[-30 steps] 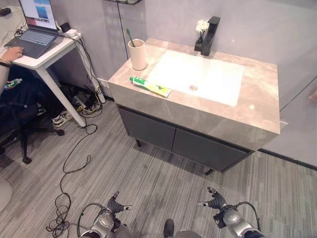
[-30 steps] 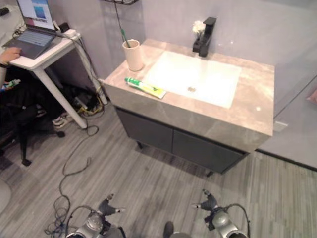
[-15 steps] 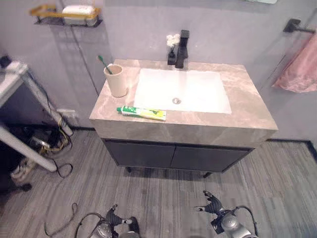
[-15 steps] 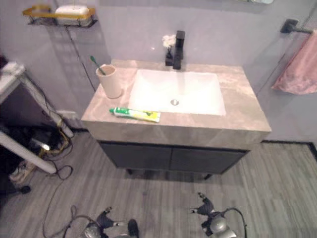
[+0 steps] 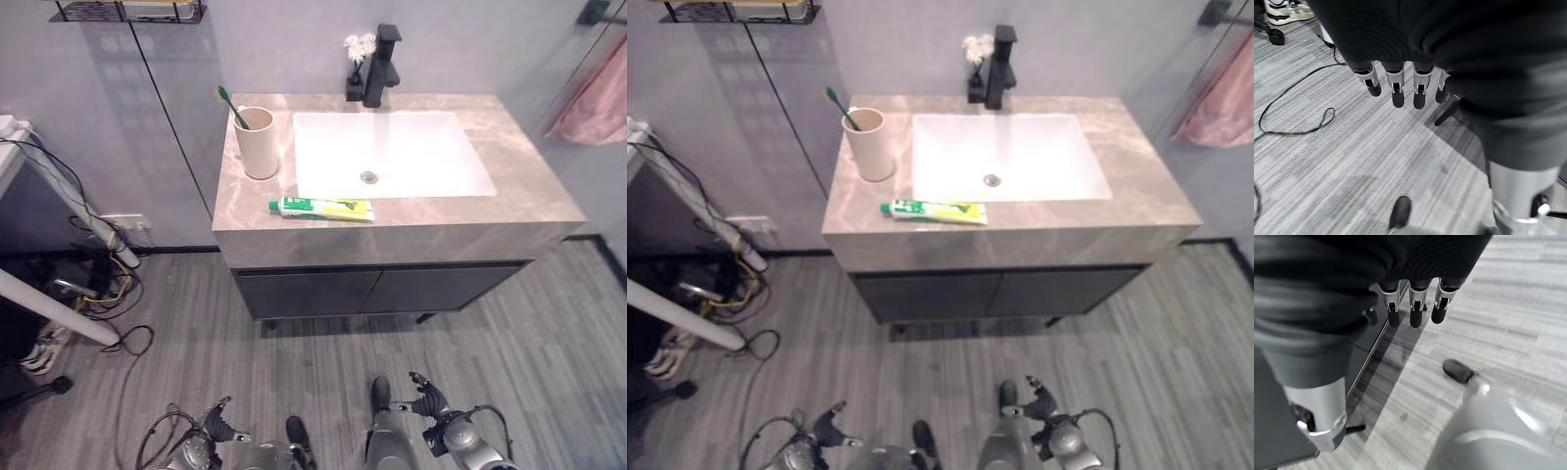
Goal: Put brush and paste in cup on sink, flatten towel.
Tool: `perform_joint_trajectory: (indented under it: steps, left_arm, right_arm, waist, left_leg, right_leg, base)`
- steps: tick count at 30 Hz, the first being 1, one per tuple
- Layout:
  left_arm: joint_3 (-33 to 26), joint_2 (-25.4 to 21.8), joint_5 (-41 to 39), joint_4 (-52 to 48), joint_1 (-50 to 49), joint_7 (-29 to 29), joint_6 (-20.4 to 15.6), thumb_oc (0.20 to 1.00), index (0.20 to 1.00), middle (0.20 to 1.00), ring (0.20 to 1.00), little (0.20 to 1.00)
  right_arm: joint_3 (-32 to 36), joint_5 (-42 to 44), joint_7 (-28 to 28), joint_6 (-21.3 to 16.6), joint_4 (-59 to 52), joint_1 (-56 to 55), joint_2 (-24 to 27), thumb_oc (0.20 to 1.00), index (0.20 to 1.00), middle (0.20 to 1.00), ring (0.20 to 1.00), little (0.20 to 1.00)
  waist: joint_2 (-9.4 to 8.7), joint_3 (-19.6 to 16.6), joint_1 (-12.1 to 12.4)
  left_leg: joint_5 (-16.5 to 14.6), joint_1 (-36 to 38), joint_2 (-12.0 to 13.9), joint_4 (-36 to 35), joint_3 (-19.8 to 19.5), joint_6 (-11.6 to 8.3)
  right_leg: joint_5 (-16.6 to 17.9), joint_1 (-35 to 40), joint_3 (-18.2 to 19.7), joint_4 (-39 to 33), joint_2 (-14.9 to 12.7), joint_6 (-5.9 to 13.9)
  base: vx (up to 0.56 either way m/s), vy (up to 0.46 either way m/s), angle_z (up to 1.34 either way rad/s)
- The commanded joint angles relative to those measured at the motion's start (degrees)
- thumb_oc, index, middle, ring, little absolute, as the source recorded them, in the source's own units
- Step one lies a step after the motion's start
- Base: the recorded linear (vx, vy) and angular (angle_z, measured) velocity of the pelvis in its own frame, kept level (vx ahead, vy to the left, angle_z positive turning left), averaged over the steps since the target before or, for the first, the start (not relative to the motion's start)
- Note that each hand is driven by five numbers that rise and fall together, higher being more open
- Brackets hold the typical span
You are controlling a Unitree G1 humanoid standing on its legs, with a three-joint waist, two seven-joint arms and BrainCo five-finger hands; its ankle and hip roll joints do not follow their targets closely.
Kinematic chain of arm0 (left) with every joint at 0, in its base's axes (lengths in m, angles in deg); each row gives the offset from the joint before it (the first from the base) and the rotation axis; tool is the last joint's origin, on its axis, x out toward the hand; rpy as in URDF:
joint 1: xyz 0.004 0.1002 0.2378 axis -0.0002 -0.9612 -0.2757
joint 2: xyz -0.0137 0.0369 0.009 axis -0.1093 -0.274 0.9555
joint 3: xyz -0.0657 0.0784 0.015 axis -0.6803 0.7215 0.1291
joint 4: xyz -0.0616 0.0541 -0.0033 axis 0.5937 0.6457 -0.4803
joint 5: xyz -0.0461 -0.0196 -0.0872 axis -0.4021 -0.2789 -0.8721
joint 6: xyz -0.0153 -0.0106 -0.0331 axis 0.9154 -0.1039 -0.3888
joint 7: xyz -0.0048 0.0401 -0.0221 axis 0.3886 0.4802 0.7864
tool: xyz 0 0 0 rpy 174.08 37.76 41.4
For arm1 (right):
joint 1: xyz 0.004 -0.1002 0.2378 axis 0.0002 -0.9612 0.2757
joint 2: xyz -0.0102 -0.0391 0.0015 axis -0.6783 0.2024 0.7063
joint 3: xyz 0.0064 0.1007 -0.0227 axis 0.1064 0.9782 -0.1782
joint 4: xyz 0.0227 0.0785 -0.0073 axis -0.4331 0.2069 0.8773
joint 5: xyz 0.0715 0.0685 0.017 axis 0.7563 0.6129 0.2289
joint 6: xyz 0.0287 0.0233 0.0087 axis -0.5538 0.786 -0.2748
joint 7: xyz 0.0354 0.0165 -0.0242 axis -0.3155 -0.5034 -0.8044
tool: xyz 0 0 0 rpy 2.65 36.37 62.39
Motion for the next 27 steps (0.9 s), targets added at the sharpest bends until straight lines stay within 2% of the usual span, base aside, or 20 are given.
perform_joint_trajectory:
  steps: [1,4,8,11,12,13,16,17,19,22,23,24,27]
  left_arm:
    - [-0.22,-2.13,0.92,-1.43,1.3,0.3,-2.1,1.0,1.0,1.0,1.0,1.0]
    - [1.73,-3.04,1.15,-6.43,-0.66,2.29,-2.94,1.0,1.0,1.0,1.0,1.0]
    - [4.13,-6.5,3.27,-14.6,-2.6,3.32,-4.08,1.0,1.0,1.0,1.0,1.0]
    - [3.75,-10.54,3.67,-22.28,-4.63,4.3,-5.39,1.0,1.0,1.0,1.0,1.0]
    - [2.77,-13.79,3.79,-27.07,-6.25,4.57,-6.49,1.0,1.0,1.0,1.0,1.0]
    - [2.72,-13.87,3.76,-27.17,-6.31,4.62,-6.44,1.0,1.0,1.0,1.0,1.0]
    - [0.89,-21.73,5.86,-37.29,-9.45,4.48,-9.21,1.0,1.0,1.0,1.0,1.0]
    - [-1.16,-25.76,6.2,-42.97,-11.43,4.45,-10.33,1.0,1.0,1.0,1.0,1.0]
    - [-3.71,-29.38,6.25,-46.55,-14.45,4.26,-11.27,1.0,1.0,1.0,1.0,1.0]
    - [-3.98,-29.53,6.18,-46.79,-14.73,4.39,-11.19,1.0,1.0,1.0,1.0,1.0]
    - [-6.63,-36.19,9.12,-53.96,-17.09,3.0,-13.64,1.0,1.0,1.0,1.0,1.0]
    - [-11.76,-40.68,9.76,-59.87,-20.64,2.35,-14.08,1.0,1.0,1.0,1.0,1.0]
    - [-20.38,-45.15,10.17,-67.78,-23.35,-0.15,-14.77,1.0,1.0,1.0,1.0,1.0]
  right_arm:
    - [-0.08,-0.99,-0.06,-1.81,-1.85,3.17,3.23,1.0,1.0,1.0,1.0,1.0]
    - [-0.07,-2.39,0.05,-1.65,0.65,3.73,4.56,1.0,1.0,1.0,1.0,1.0]
    - [0.81,-2.17,1.68,-1.75,6.31,6.63,4.61,1.0,1.0,1.0,1.0,1.0]
    - [0.57,-2.53,1.96,-1.73,9.21,8.18,4.24,1.0,1.0,1.0,1.0,1.0]
    - [1.16,-2.45,2.24,-1.73,11.88,8.56,3.82,1.0,1.0,1.0,1.0,1.0]
    - [1.14,-2.45,2.25,-1.75,11.9,8.57,3.77,1.0,1.0,1.0,1.0,1.0]
    - [1.85,-3.53,3.48,-1.59,16.63,9.37,3.02,1.0,1.0,1.0,1.0,1.0]
    - [2.04,-3.96,3.65,-1.73,18.12,9.23,2.35,1.0,1.0,1.0,1.0,1.0]
    - [2.72,-4.16,3.35,-1.54,20.55,8.65,1.75,1.0,1.0,1.0,1.0,1.0]
    - [2.61,-4.16,3.37,-1.55,20.58,8.67,1.64,1.0,1.0,1.0,1.0,1.0]
    - [3.85,-5.14,3.31,-1.11,23.38,6.99,1.98,1.0,1.0,1.0,1.0,1.0]
    - [4.18,-5.83,3.42,-1.13,24.32,6.08,1.61,1.0,1.0,1.0,1.0,1.0]
    - [4.94,-6.55,3.11,-0.45,25.94,3.83,1.15,1.0,1.0,1.0,1.0,1.0]
  waist:
    - [-1.49,-1.01,0.73]
    - [-0.87,-1.86,1.5]
    - [0.44,-1.89,2.57]
    - [1.38,-1.95,3.6]
    - [1.82,-2.17,4.31]
    - [1.78,-2.19,4.29]
    - [2.62,-2.21,5.69]
    - [2.52,-2.21,6.13]
    - [2.74,-2.24,6.84]
    - [2.64,-2.24,6.73]
    - [3.16,-2.51,7.82]
    - [2.94,-2.64,8.29]
    - [3.08,-2.93,8.96]
  left_leg:
    - [5.13,6.78,8.34,-5.73,-7.58,-7.59]
    - [5.88,5.95,9.35,-5.73,-8.88,-8.62]
    - [6.37,5.15,10.16,-5.73,-10.1,-9.43]
    - [6.51,4.79,10.16,-5.73,-10.53,-9.73]
    - [6.6,4.69,10.11,-5.73,-10.67,-9.94]
    - [6.61,4.68,10.11,-5.73,-10.68,-9.94]
    - [6.44,4.56,10.12,-5.73,-10.79,-10.2]
    - [6.27,4.71,10.14,-5.73,-10.73,-10.31]
    - [6.11,4.97,10.15,-5.73,-10.73,-10.47]
    - [6.11,5.0,10.14,-5.73,-10.72,-10.47]
    - [5.86,5.19,10.14,-5.73,-10.93,-10.71]
    - [5.86,5.12,10.12,-5.73,-11.35,-10.92]
    - [5.78,4.93,10.09,-5.73,-11.86,-11.14]
  right_leg:
    - [1.76,6.41,-2.16,-1.42,1.44,-0.44]
    - [0.66,8.58,-4.52,-2.08,1.79,-0.83]
    - [-0.47,9.79,-6.55,-2.28,1.74,-1.14]
    - [-0.91,10.11,-7.22,-2.41,1.35,-1.05]
    - [-1.13,10.28,-7.72,-2.41,1.06,-0.86]
    - [-1.13,10.28,-7.72,-2.41,1.06,-0.86]
    - [-1.27,10.43,-8.02,-2.41,0.72,-0.58]
    - [-1.34,10.66,-8.06,-2.41,0.67,-0.51]
    - [-1.55,11.14,-8.27,-2.41,0.53,-0.35]
    - [-1.56,11.17,-8.26,-2.41,0.52,-0.35]
    - [-1.73,11.84,-8.86,-2.41,0.29,-0.13]
    - [-1.9,12.16,-9.45,-2.41,0.2,0.04]
    - [-1.96,12.52,-10.18,-2.41,-0.18,0.31]
  base:
    - [0.07,-0.087,0.02]
    - [0.1,-0.141,0.31]
    - [0.09,-0.098,0.53]
    - [0.06,-0.037,0.03]
    - [0.03,-0.007,0.01]
    - [0.03,-0.003,0.01]
    - [0.01,0.0,0.01]
    - [0.0,0.0,0.0]
    - [0.02,0.005,0.12]
    - [0.01,0.001,0.05]
    - [0.0,0.0,0.0]
    - [0.0,0.0,0.0]
    - [-0.01,0.001,0.24]
